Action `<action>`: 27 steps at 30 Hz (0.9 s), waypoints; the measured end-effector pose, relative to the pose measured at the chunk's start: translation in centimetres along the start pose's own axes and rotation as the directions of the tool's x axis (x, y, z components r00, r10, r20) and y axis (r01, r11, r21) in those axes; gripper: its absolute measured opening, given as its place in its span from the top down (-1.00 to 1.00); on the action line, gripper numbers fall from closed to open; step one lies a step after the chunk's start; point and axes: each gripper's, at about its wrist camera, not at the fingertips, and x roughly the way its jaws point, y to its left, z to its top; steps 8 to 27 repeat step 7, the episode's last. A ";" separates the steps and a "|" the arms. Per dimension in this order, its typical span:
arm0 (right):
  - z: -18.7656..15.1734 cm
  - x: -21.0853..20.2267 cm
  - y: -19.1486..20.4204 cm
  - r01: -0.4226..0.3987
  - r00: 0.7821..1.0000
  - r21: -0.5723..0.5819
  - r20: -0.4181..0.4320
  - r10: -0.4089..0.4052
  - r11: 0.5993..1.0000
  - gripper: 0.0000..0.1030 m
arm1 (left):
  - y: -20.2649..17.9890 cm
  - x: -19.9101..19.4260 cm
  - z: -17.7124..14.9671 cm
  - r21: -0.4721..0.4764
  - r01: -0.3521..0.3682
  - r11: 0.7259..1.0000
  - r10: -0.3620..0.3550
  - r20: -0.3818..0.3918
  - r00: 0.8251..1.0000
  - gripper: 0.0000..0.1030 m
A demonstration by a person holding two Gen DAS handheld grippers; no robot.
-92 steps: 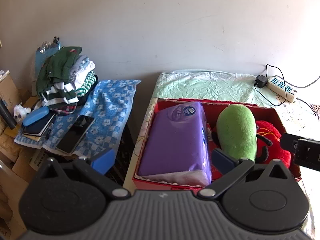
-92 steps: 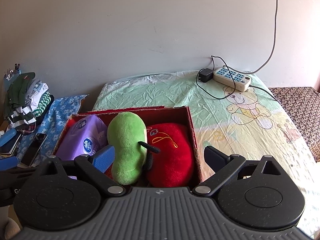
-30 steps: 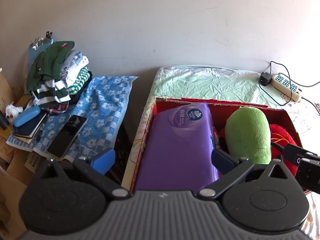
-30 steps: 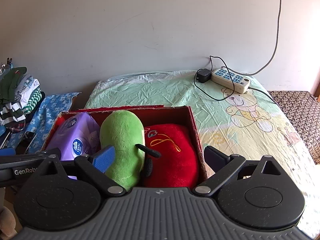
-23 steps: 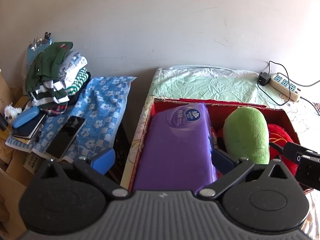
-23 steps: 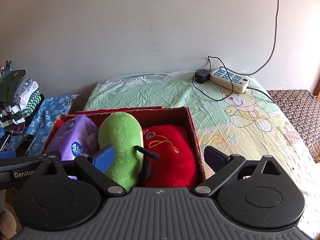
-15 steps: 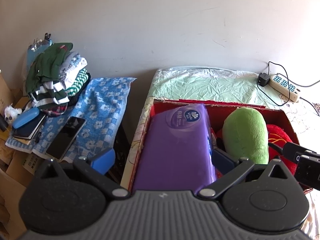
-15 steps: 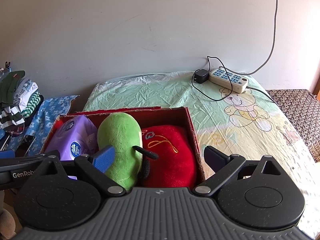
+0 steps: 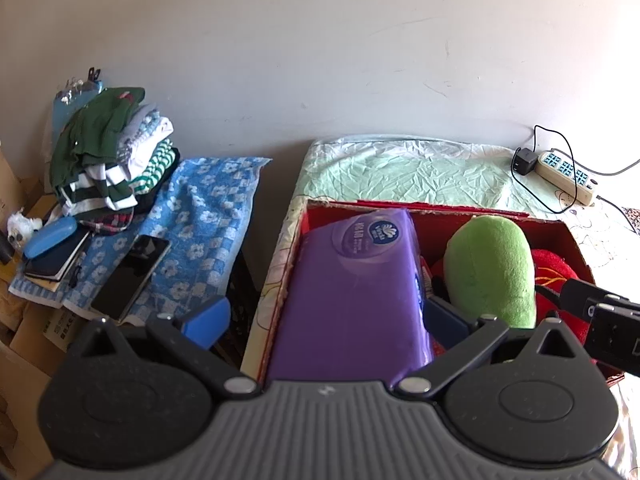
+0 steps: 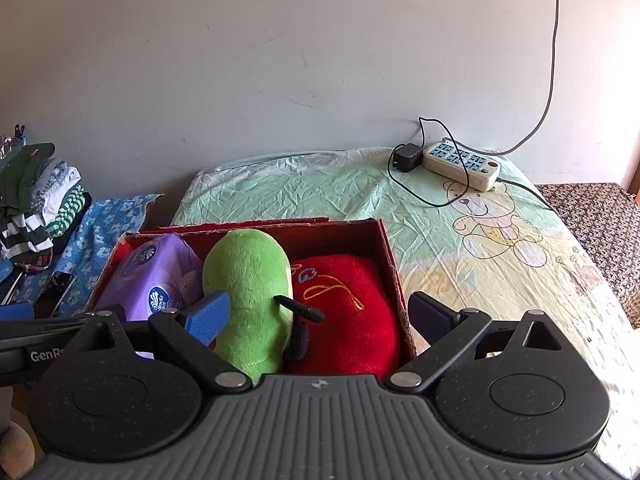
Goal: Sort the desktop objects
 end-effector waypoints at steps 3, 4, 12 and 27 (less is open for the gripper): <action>0.0 0.0 -0.1 0.000 1.000 0.007 0.001 0.000 1.000 -0.90 | -0.1 -0.1 0.0 0.005 -0.003 1.000 0.003 0.007 1.000 -0.99; 0.0 0.0 -0.1 0.000 1.000 0.008 0.001 0.000 1.000 -0.90 | -0.1 -0.1 0.1 0.006 -0.004 1.000 0.004 0.009 1.000 -0.99; 0.0 0.0 0.0 0.002 1.000 0.007 0.003 -0.002 1.000 -0.90 | -0.1 -0.1 0.1 0.006 0.003 1.000 -0.003 0.004 1.000 -0.99; 0.0 0.0 0.0 0.002 1.000 0.007 0.003 -0.002 1.000 -0.90 | -0.1 -0.1 0.1 0.006 0.003 1.000 -0.003 0.004 1.000 -0.99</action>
